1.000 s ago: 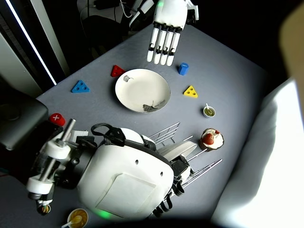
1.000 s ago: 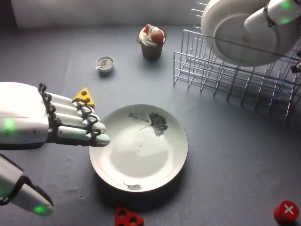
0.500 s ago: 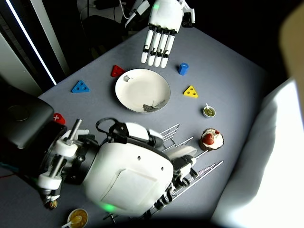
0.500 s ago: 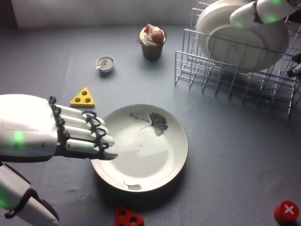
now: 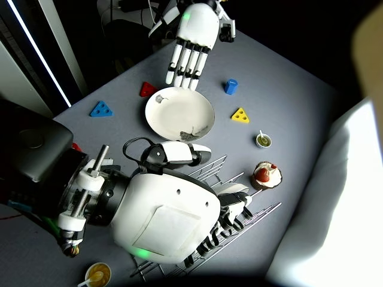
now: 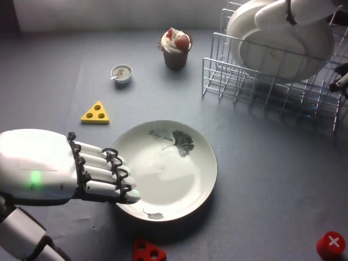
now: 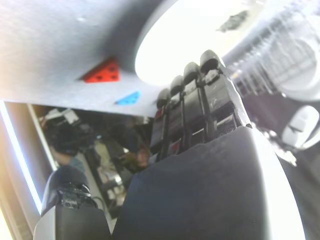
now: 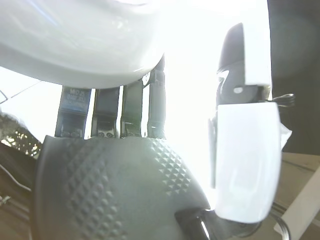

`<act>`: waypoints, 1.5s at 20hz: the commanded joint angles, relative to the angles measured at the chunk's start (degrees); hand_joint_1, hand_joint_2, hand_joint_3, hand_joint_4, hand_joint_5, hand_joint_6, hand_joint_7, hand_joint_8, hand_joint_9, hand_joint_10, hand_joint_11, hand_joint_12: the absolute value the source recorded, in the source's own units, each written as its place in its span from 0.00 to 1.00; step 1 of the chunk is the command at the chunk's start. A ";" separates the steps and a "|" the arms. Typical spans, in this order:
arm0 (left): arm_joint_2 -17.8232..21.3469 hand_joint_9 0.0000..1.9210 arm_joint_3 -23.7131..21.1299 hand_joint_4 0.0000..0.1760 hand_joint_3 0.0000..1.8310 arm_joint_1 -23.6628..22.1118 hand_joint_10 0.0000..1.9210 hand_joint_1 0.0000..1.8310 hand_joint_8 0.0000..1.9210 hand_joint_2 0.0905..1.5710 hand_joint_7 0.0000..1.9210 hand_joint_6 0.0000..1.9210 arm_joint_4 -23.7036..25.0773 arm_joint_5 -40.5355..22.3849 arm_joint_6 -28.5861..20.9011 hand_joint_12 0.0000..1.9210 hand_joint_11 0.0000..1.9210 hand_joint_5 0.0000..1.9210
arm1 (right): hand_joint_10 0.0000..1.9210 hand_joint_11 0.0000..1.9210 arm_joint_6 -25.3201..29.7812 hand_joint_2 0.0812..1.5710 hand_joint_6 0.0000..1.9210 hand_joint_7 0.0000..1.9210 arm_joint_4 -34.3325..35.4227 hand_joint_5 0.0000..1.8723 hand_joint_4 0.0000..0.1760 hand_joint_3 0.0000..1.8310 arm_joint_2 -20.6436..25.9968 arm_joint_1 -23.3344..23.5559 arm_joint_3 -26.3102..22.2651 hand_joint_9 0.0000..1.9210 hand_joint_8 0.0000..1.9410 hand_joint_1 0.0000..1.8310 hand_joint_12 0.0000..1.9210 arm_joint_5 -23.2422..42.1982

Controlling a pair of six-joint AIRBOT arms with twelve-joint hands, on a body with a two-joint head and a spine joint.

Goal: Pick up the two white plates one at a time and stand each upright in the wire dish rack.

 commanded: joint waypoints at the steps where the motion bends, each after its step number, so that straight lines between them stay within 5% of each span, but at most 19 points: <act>1: -0.18 0.08 -0.23 0.00 0.00 -0.06 0.00 0.02 0.00 0.58 0.08 0.00 -2.72 -2.21 -0.10 0.00 0.09 0.06 | 0.00 0.27 0.31 0.58 0.00 0.28 -0.43 0.29 0.00 0.00 0.52 0.48 0.60 0.29 0.00 0.48 0.08 2.76; 16: -2.67 0.08 0.00 0.00 0.00 1.42 0.00 0.01 0.00 0.58 0.08 0.00 -0.51 5.31 -0.10 0.01 0.09 0.07 | 0.00 0.19 0.32 0.55 0.00 0.21 -2.34 0.21 0.00 0.00 1.64 0.47 -0.79 0.20 0.00 0.47 0.04 2.47; 30: -3.39 0.09 1.53 0.00 0.00 3.85 0.00 0.04 0.00 0.58 0.09 0.00 0.90 7.70 -0.10 0.01 0.10 0.07 | 0.00 0.19 0.32 0.52 0.00 0.22 -9.10 0.18 0.00 0.00 1.89 0.56 -1.63 0.20 0.00 0.31 0.03 2.54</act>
